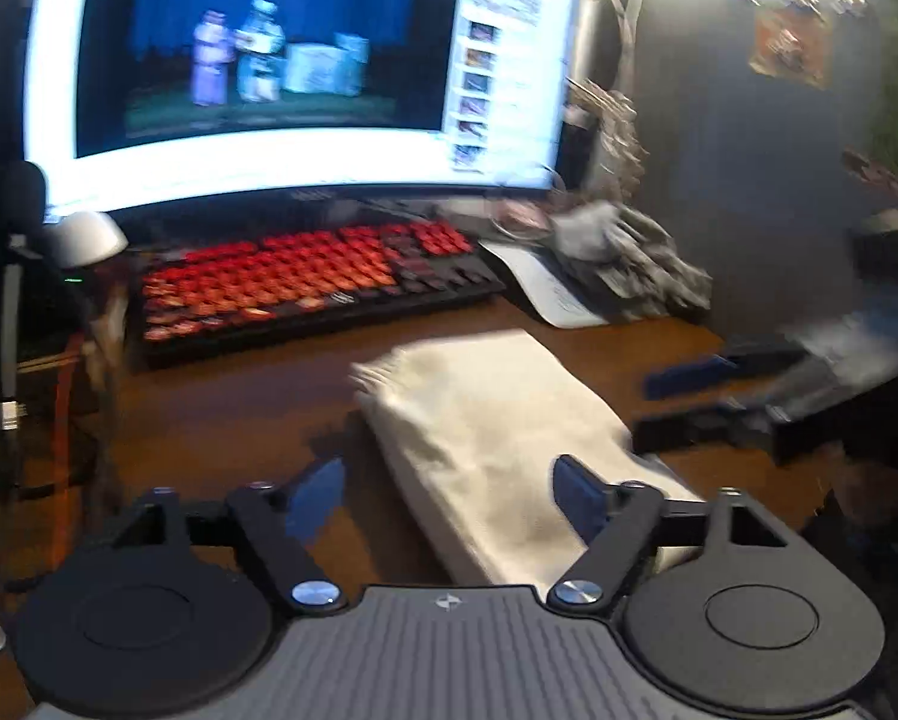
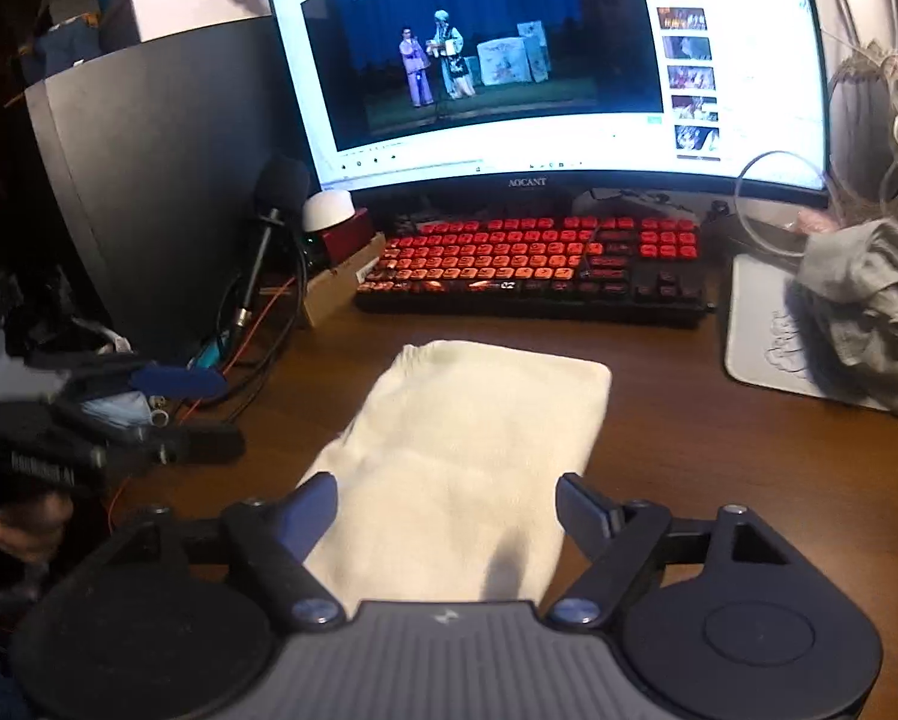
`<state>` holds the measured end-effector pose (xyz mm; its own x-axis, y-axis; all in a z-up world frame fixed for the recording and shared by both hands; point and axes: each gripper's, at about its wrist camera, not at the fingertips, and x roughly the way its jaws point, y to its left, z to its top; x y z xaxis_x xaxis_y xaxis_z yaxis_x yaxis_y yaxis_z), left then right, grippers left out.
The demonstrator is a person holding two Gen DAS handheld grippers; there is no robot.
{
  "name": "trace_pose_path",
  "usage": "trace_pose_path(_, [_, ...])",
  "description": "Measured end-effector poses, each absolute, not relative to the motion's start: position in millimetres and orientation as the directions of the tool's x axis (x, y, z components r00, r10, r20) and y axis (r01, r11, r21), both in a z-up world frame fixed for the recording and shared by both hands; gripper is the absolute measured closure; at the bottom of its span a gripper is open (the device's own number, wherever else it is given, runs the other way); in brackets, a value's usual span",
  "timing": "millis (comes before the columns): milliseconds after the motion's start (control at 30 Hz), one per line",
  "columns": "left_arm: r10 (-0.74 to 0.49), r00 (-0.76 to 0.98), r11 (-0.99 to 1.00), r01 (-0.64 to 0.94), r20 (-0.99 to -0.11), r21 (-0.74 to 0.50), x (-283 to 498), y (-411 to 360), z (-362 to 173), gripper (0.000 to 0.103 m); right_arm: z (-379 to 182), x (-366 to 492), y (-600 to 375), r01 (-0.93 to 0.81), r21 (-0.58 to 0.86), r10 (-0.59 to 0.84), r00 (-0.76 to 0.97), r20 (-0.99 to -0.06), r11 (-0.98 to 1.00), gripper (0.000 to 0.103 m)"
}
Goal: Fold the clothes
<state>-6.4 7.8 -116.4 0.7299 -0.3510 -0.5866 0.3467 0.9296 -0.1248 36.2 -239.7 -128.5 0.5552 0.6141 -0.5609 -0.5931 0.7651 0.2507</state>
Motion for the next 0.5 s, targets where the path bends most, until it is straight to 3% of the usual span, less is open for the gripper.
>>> trace_pose_path(33, [-0.361, 0.714, 0.925, 0.357, -0.6, -0.132, -3.6, 5.9, -120.1, 0.047, -129.9, 41.5, -239.2, -0.61, 0.266, 0.634, 0.531, -0.562, 0.747, 0.039])
trace_pose_path(67, [-0.374, 0.7, 0.921, 0.357, -0.609, -0.155, -0.9, 6.7, -123.7, 0.052, -130.8, 46.1, -238.7, -0.625, 0.276, 0.65, 0.51, -0.564, 0.73, 0.057])
trace_pose_path(133, [-0.419, 0.677, 0.907, 0.349, -0.606, -0.237, 3.6, 14.5, -130.2, 0.054, -132.4, 50.9, -234.7, -0.653, 0.268, 0.663, 0.486, -0.57, 0.709, 0.08])
trace_pose_path(267, [-0.489, 0.625, 0.869, 0.283, -0.609, -0.407, 17.0, 32.6, -145.2, 0.053, -142.8, 54.3, -221.1, -0.683, 0.282, 0.683, 0.429, -0.591, 0.674, 0.08])
trace_pose_path(500, [-0.565, 0.542, 0.81, 0.222, -0.622, -0.543, 36.8, 40.2, -163.1, 0.053, -148.7, 49.9, -215.9, -0.689, 0.281, 0.691, 0.434, -0.579, 0.668, 0.08])
